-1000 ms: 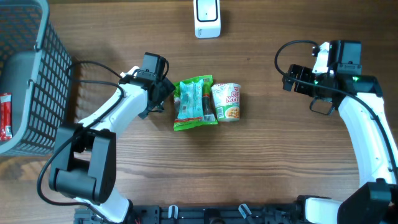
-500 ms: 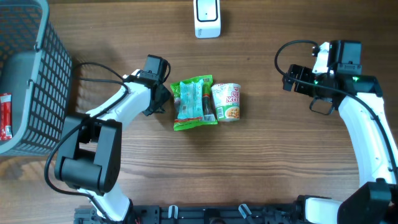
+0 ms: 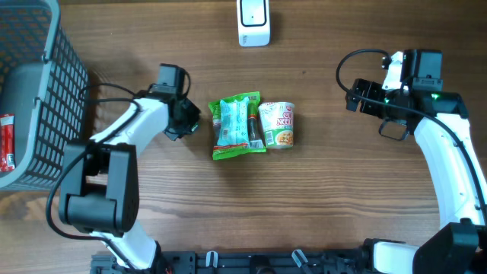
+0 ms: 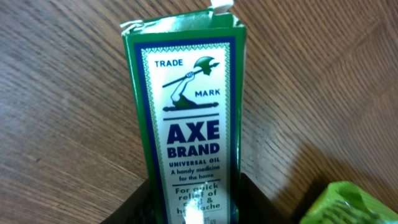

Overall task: Scan the item barcode
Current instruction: 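Adjust and set down the AXE box left of the bag, open gripper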

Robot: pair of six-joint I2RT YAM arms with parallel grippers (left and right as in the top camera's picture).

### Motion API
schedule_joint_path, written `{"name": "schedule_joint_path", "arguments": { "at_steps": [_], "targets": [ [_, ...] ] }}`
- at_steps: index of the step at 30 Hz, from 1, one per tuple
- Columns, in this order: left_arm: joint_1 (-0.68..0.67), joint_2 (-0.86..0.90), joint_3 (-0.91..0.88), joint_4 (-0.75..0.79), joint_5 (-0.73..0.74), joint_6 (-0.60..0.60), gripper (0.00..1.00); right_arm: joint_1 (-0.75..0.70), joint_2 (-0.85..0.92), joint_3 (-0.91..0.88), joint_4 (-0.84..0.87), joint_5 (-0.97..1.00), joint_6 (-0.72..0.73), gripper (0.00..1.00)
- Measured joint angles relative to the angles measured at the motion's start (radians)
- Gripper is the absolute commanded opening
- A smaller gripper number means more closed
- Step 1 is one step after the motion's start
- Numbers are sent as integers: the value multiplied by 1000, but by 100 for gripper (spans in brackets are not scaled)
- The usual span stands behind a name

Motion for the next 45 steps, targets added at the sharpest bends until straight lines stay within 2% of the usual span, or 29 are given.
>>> {"name": "schedule_joint_path", "arguments": {
  "at_steps": [11,18,20,22,23,25,28,32,39,45],
  "targets": [
    [67,0,0,23,354,226,42,0,0,0,0,0,0,100],
    [67,-8,0,34,417,288,54,0,0,0,0,0,0,100],
    [67,-29,1,34,417,287,54,0,0,0,0,0,0,100],
    [67,-60,4,40,405,278,50,0,0,0,0,0,0,100],
    [67,-81,8,42,381,273,43,0,0,0,0,0,0,100],
    [67,-114,16,44,336,264,23,0,0,0,0,0,0,100],
    [67,-129,31,21,264,254,5,0,0,0,0,0,0,100],
    [63,-109,31,-4,180,244,4,0,0,0,0,0,0,100],
    [59,-42,29,-5,137,244,4,0,0,0,0,0,0,100],
    [58,-39,26,-38,45,244,4,0,0,0,0,0,0,100]
  ]
}}
